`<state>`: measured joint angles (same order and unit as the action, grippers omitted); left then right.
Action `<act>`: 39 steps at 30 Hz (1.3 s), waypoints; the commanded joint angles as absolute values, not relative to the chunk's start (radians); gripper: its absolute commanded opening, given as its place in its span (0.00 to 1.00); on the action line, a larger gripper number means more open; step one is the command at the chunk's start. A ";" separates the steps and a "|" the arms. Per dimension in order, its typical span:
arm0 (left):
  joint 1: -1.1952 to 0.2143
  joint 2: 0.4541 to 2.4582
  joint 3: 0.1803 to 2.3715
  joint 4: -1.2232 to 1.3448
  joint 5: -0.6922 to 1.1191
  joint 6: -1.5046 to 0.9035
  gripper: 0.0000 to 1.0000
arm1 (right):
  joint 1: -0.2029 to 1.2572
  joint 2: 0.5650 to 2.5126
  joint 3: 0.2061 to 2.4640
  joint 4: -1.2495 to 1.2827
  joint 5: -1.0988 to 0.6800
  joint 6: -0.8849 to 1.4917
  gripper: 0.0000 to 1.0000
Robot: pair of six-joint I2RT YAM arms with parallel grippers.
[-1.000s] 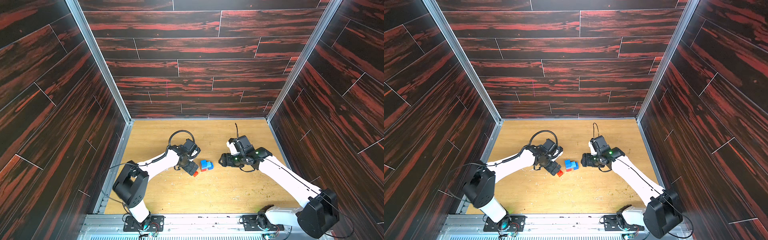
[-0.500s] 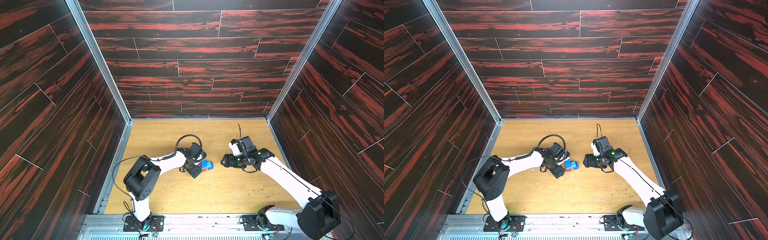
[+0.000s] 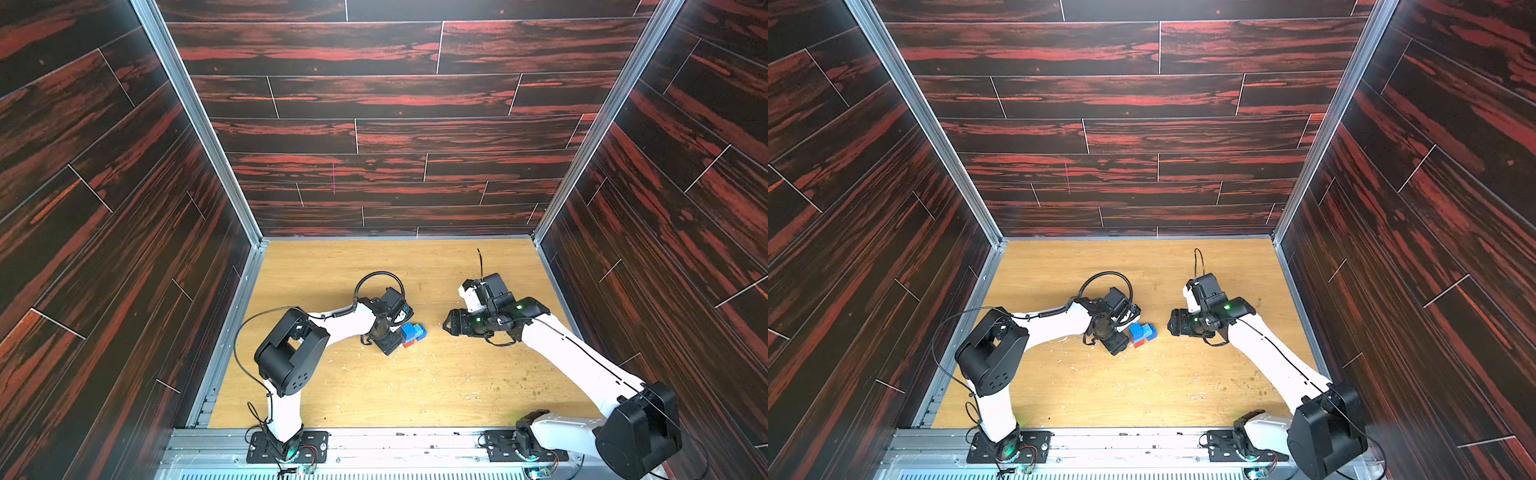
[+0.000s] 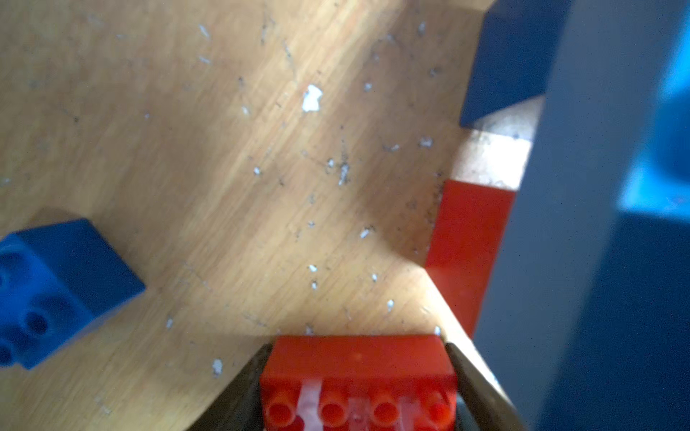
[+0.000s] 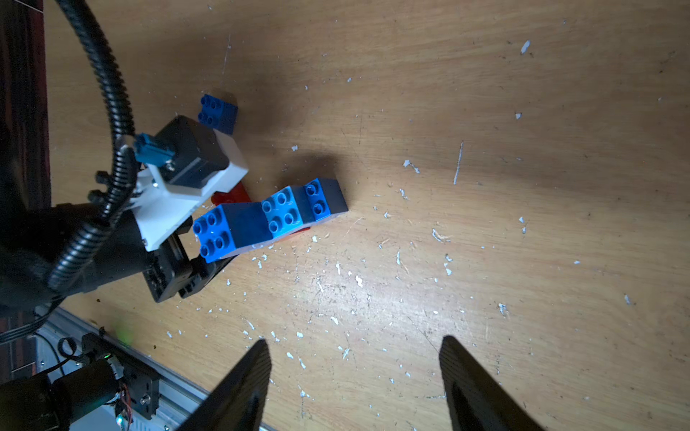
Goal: Assemble a giraffe with lego
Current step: Pick up the lego brick from the center of the board, then place the lego brick at the center of the board.
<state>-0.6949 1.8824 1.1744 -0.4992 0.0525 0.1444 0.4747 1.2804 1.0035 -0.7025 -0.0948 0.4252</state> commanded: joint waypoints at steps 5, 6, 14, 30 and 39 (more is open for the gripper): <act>-0.676 1.847 1.160 -0.546 0.008 0.058 0.60 | 0.470 1.263 0.999 -0.729 -0.107 0.413 0.73; -0.675 1.843 1.159 -0.554 0.006 0.033 0.59 | 0.469 1.264 1.000 -0.732 -0.109 0.413 0.73; -0.673 1.696 1.087 -0.670 -0.099 -0.337 0.55 | 0.471 1.278 0.988 -0.734 -0.116 0.423 0.73; -0.675 1.689 1.035 -0.641 -0.108 -0.692 0.55 | 0.725 1.424 0.886 -0.577 0.094 0.490 0.77; -0.673 1.739 1.021 -0.594 -0.092 -0.700 0.65 | 0.776 1.480 0.833 -0.429 0.152 0.522 0.78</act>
<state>-0.6777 1.7287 1.0340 -0.6022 -0.0799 -0.6807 0.7677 1.4624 0.8455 -0.4896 0.1123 0.5007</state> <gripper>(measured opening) 0.685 0.776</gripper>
